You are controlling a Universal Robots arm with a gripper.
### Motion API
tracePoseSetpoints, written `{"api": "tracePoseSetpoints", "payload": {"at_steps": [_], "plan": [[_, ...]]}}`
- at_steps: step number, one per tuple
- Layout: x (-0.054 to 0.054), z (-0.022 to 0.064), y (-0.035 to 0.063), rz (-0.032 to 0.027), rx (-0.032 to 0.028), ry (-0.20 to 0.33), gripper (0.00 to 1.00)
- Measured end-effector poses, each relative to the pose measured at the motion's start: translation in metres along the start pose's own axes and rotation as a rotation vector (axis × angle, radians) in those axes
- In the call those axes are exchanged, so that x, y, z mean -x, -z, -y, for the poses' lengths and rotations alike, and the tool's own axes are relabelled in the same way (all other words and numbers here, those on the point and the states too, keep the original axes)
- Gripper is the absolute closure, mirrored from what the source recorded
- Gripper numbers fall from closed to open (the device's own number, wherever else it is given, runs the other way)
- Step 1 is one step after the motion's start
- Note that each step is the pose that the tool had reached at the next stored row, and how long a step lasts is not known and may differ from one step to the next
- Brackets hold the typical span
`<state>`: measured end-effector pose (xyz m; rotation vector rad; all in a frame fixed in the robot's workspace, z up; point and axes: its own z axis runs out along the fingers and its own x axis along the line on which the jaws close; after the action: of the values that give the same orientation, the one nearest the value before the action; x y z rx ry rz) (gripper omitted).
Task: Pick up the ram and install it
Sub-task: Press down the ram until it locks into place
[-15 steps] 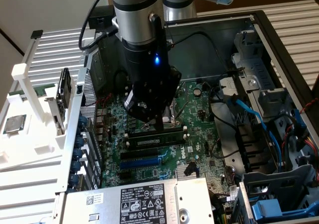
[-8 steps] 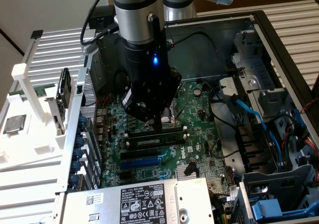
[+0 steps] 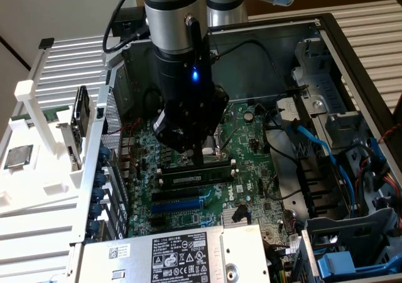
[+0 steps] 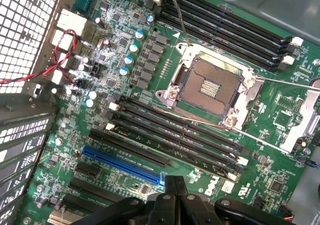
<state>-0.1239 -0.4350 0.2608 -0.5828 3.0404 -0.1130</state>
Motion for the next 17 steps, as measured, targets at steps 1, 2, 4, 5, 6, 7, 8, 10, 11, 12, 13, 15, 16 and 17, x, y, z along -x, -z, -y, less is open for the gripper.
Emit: {"api": "tracePoseSetpoints", "payload": {"at_steps": [1, 2, 4, 5, 6, 7, 8, 10, 11, 12, 13, 15, 16, 17], "plan": [[0.0004, -0.0001, 0.0000, -0.0004, -0.0002, -0.006, 0.90], [0.0007, -0.0001, 0.0000, -0.0008, -0.0003, -0.012, 0.90], [0.0014, -0.0002, 0.0000, -0.0020, -0.0007, -0.024, 0.90], [0.0017, -0.0002, 0.0000, -0.0024, -0.0009, -0.030, 0.90], [0.0020, -0.0003, -0.0001, -0.0029, -0.0010, -0.036, 0.90], [0.0024, -0.0003, -0.0001, -0.0034, -0.0012, -0.042, 0.90], [0.0026, -0.0004, 0.0000, -0.0039, -0.0014, -0.048, 0.90], [0.0031, -0.0004, -0.0001, -0.0050, -0.0018, -0.063, 0.90], [0.0033, -0.0004, -0.0001, -0.0056, -0.0020, -0.070, 0.90], [0.0034, -0.0004, 0.0000, -0.0063, -0.0023, -0.077, 0.90], [0.0035, -0.0004, -0.0001, -0.0068, -0.0025, -0.085, 0.90], [0.0038, -0.0005, 0.0000, -0.0080, -0.0030, -0.100, 0.90], [0.0039, -0.0005, -0.0001, -0.0086, -0.0031, -0.107, 0.90], [0.0040, -0.0005, -0.0001, -0.0092, -0.0034, -0.114, 0.90]]}}
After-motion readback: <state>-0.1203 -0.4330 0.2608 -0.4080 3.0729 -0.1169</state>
